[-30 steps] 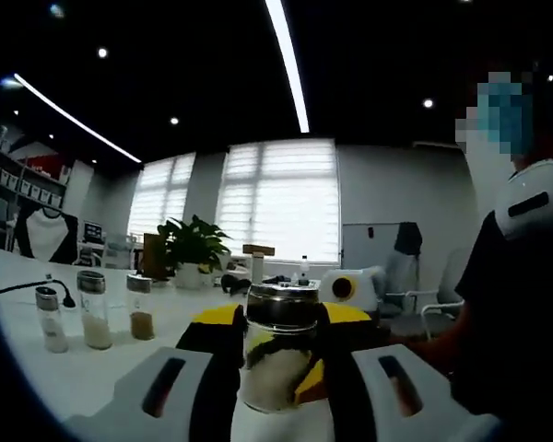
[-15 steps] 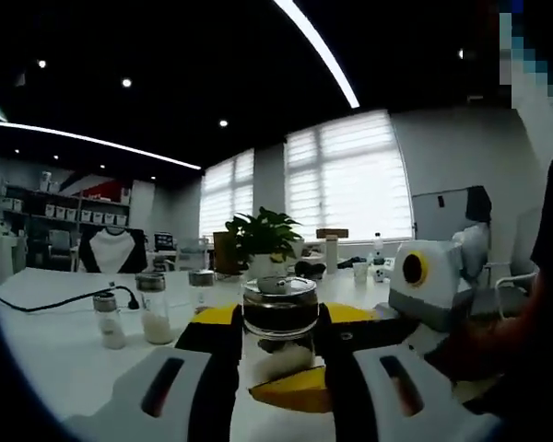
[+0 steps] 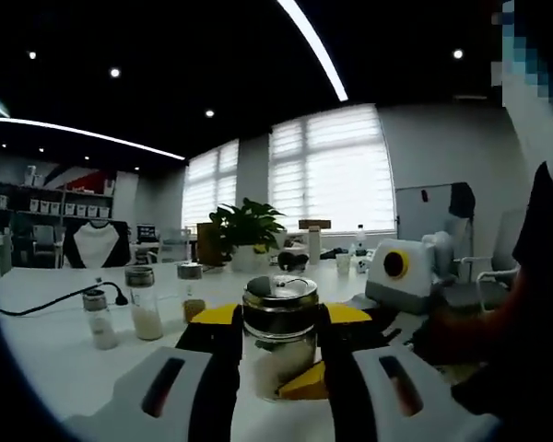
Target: Rotate the seasoning bottle until the label or dispensing opening points toward the visible target arrow and the bottle remains upright within the marked orientation range
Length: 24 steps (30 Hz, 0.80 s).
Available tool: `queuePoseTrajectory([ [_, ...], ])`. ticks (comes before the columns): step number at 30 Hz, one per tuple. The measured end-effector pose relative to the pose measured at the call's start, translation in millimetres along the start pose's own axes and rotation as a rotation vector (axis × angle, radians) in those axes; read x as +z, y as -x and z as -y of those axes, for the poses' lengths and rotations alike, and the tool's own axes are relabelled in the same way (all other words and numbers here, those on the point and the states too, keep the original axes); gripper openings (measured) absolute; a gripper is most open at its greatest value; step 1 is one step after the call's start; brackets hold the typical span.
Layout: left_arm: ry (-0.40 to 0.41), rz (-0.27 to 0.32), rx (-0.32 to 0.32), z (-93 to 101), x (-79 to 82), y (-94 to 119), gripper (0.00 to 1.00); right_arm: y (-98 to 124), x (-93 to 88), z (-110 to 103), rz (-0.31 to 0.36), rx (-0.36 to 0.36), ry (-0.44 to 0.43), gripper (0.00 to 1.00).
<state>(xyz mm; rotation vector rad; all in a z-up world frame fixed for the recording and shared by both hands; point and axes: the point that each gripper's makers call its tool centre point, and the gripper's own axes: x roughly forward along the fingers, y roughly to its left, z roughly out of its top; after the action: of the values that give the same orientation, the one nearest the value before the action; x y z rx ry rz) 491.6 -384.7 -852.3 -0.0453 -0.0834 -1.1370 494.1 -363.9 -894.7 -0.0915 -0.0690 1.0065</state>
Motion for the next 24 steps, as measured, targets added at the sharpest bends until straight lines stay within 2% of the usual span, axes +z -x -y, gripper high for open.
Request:
queuePoseTrajectory([
  [3, 0.033, -0.029, -0.114, 7.5, -2.5, 5, 0.34, 2, -0.4, -8, -0.009, 0.068, -0.003, 0.31],
  [5, 0.007, -0.026, -0.181, 14.9, -2.9, 7, 0.34, 2, -1.1, -13, -0.010, 0.090, 0.004, 0.31],
  [6, 0.013, -0.026, -0.175, 13.2, -3.3, 7, 0.34, 2, -1.2, -13, -0.011, 0.091, 0.001, 0.31],
  [10, 0.021, -0.007, -0.122, 12.1, -0.6, 3, 0.35, 0, 0.1, -13, -0.003, 0.056, -0.060, 0.31],
  [13, -0.040, 0.003, -0.023, 7.9, 1.5, -2, 0.35, -3, 1.1, -8, 0.003, -0.009, -0.048, 0.31],
  [16, -0.063, -0.006, 0.047, 5.3, -0.5, -6, 0.36, -6, -0.7, -6, -0.017, -0.062, -0.034, 0.31],
  [19, -0.032, -0.017, 0.128, -1.4, -3.3, -5, 0.36, -8, -2.8, 0, -0.028, -0.128, -0.056, 0.31],
  [22, -0.042, -0.013, 0.167, -4.2, -2.7, -5, 0.36, -11, -2.8, 3, -0.010, -0.164, -0.088, 0.31],
  [24, -0.048, -0.032, 0.189, -5.6, -5.0, -4, 0.36, -12, -4.9, 3, -0.013, -0.165, -0.094, 0.31],
])
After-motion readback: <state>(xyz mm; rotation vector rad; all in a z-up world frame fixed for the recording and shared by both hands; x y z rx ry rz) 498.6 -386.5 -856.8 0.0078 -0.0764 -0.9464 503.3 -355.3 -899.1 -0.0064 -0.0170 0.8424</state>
